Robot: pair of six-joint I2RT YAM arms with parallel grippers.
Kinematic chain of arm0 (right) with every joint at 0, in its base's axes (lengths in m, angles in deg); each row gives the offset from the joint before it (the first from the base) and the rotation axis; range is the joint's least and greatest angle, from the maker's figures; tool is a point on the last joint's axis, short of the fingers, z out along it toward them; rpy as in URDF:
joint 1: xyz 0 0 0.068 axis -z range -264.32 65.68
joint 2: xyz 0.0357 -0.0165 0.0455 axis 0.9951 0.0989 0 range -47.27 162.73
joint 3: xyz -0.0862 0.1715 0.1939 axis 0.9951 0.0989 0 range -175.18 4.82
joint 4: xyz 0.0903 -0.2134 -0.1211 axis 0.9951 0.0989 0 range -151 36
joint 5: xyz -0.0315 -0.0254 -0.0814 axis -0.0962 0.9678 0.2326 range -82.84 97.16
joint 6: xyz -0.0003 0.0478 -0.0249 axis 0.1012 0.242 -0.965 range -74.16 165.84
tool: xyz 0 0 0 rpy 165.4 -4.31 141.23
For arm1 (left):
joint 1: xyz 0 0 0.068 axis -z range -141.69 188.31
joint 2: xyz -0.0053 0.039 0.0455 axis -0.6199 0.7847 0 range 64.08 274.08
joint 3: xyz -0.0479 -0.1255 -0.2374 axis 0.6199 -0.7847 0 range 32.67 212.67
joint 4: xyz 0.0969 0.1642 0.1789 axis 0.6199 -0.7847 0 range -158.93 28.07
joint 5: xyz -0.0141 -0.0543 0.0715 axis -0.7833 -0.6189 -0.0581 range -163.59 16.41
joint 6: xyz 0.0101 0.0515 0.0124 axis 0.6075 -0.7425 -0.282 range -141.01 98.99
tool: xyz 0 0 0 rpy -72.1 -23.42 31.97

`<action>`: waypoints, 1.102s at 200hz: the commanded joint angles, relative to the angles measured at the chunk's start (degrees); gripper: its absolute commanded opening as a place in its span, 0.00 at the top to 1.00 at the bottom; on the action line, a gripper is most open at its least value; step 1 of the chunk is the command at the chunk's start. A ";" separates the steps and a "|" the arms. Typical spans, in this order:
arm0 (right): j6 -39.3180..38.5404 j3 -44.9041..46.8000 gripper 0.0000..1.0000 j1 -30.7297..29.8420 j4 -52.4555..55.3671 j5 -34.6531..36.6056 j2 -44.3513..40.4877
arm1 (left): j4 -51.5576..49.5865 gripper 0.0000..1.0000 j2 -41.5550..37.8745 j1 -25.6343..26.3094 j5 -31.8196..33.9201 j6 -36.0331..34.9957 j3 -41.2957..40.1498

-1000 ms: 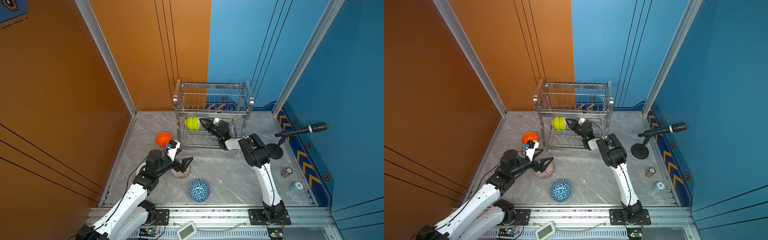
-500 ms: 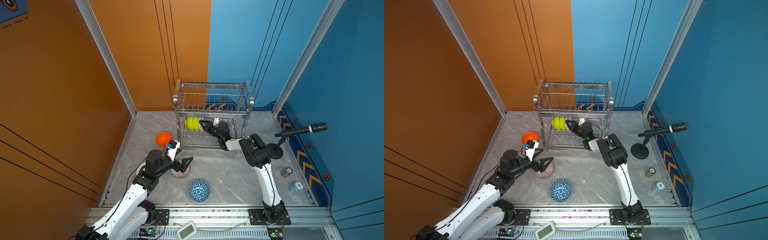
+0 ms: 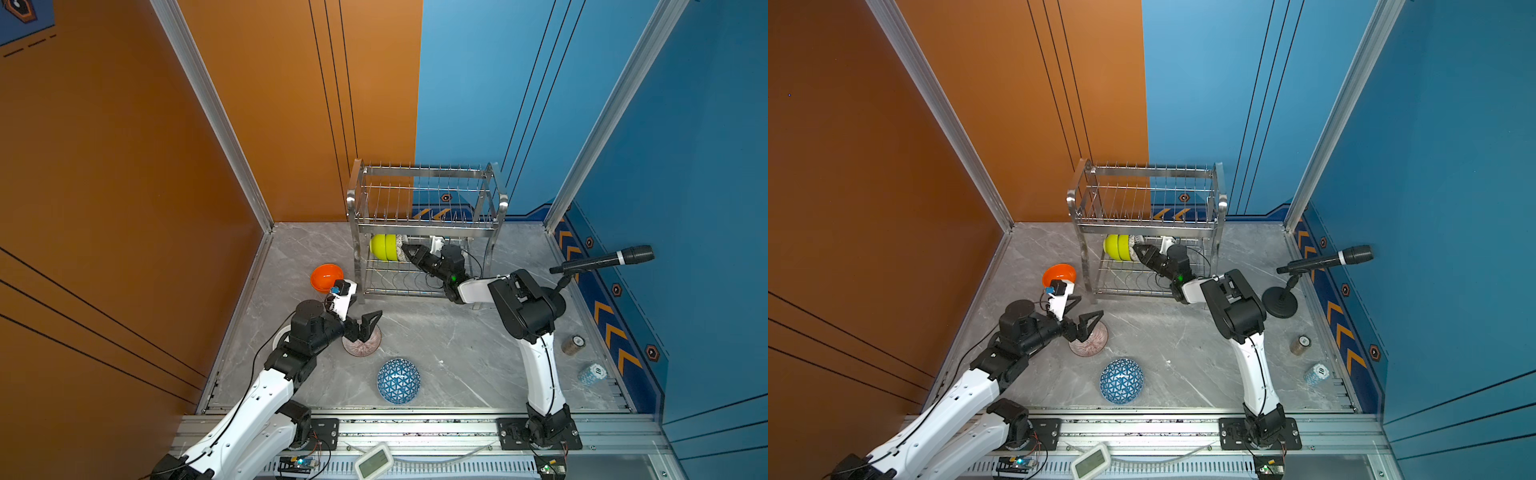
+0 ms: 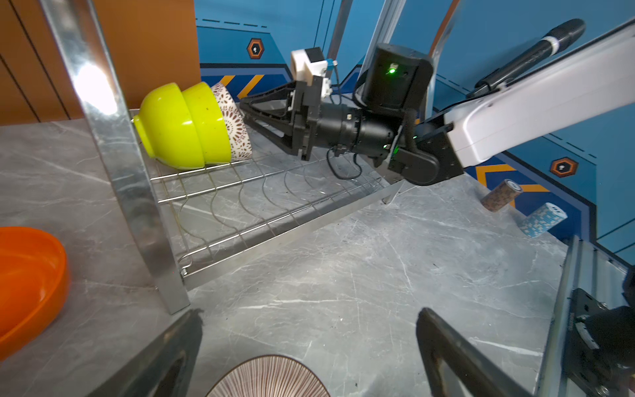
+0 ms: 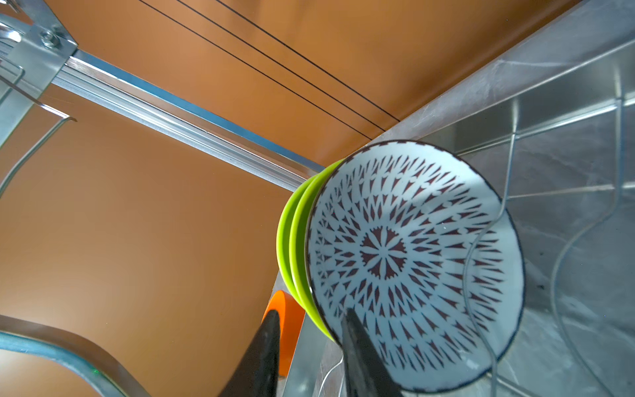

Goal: Load bowls into a dish rack
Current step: Place the bowl in the dish rack, then move the bowl to the center of the table.

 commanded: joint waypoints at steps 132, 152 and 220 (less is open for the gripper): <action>-21.18 16.31 0.62 -8.11 24.91 6.52 -24.11 | -10.04 0.02 3.38 -9.39 5.03 4.95 5.95; -24.59 17.63 0.61 -9.93 30.32 8.23 -28.15 | -10.66 0.02 2.95 -9.44 5.48 4.97 6.12; -38.64 16.05 0.58 -20.76 54.72 17.22 -37.61 | -11.81 0.02 3.69 -11.16 3.81 6.83 7.30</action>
